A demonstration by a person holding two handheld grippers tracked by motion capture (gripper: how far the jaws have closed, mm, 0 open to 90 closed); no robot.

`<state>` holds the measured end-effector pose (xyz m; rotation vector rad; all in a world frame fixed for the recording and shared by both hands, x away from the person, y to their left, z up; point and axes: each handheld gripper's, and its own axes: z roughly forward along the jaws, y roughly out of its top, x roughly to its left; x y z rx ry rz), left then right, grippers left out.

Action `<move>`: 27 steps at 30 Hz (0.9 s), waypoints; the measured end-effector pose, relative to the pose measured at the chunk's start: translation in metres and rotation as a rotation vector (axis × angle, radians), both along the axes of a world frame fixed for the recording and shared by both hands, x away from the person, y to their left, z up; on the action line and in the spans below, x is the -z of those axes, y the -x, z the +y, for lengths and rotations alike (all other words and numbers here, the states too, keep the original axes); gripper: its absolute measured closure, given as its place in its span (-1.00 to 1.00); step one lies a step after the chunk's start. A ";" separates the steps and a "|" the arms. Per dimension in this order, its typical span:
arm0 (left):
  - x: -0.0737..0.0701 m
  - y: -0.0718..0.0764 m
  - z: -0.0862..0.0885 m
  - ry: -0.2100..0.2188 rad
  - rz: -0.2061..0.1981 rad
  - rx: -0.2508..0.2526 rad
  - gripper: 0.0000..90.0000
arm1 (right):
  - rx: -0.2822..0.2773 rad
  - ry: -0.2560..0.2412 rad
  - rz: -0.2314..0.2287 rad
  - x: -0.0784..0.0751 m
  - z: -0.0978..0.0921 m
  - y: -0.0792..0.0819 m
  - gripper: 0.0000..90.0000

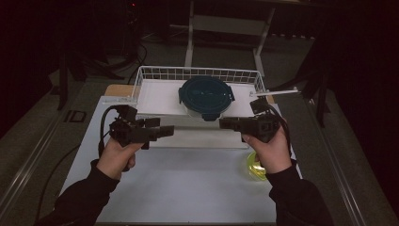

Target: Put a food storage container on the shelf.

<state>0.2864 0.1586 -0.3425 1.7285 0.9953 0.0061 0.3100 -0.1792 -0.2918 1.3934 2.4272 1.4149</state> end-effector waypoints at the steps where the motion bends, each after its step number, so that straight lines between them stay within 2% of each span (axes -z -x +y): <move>1: 0.009 0.008 -0.002 0.002 -0.026 0.014 -0.62 | -0.009 0.014 -0.003 0.003 0.004 0.003 0.76; 4: 0.015 0.014 -0.004 -0.002 -0.044 0.031 -0.68 | -0.011 0.032 -0.014 0.003 0.008 0.005 0.84; 5: 0.022 0.021 -0.005 -0.017 -0.070 0.032 -0.69 | -0.009 0.043 -0.022 0.004 0.010 0.007 0.94; 6: 0.025 0.024 -0.006 -0.030 -0.078 0.027 -0.69 | -0.008 0.046 -0.028 0.005 0.012 0.007 0.97; 8: 0.033 0.029 -0.007 -0.033 -0.099 0.033 -0.73 | -0.006 0.046 -0.032 0.005 0.013 0.007 0.99; 10: 0.041 0.034 -0.010 -0.065 -0.109 0.039 -0.86 | -0.001 0.040 -0.036 0.007 0.015 0.007 1.00; 14: 0.054 0.043 -0.013 -0.111 -0.140 0.028 -0.91 | 0.004 0.036 -0.042 0.008 0.016 0.005 1.00; 15: 0.063 0.047 -0.016 -0.132 -0.133 0.035 -0.98 | 0.006 0.035 -0.040 0.009 0.018 0.003 1.00; 17: 0.073 0.052 -0.018 -0.156 -0.141 0.040 -0.99 | 0.009 0.041 -0.044 0.011 0.020 0.002 1.00; 20: 0.086 0.058 -0.018 -0.158 -0.130 0.033 -1.00 | 0.012 0.037 -0.043 0.013 0.022 -0.001 1.00; 23: 0.101 0.065 -0.017 -0.173 -0.127 0.010 -1.00 | 0.011 0.033 -0.032 0.014 0.024 -0.004 1.00; 27: 0.120 0.075 -0.016 -0.231 -0.153 -0.029 -1.00 | 0.018 0.046 -0.035 0.017 0.028 -0.010 1.00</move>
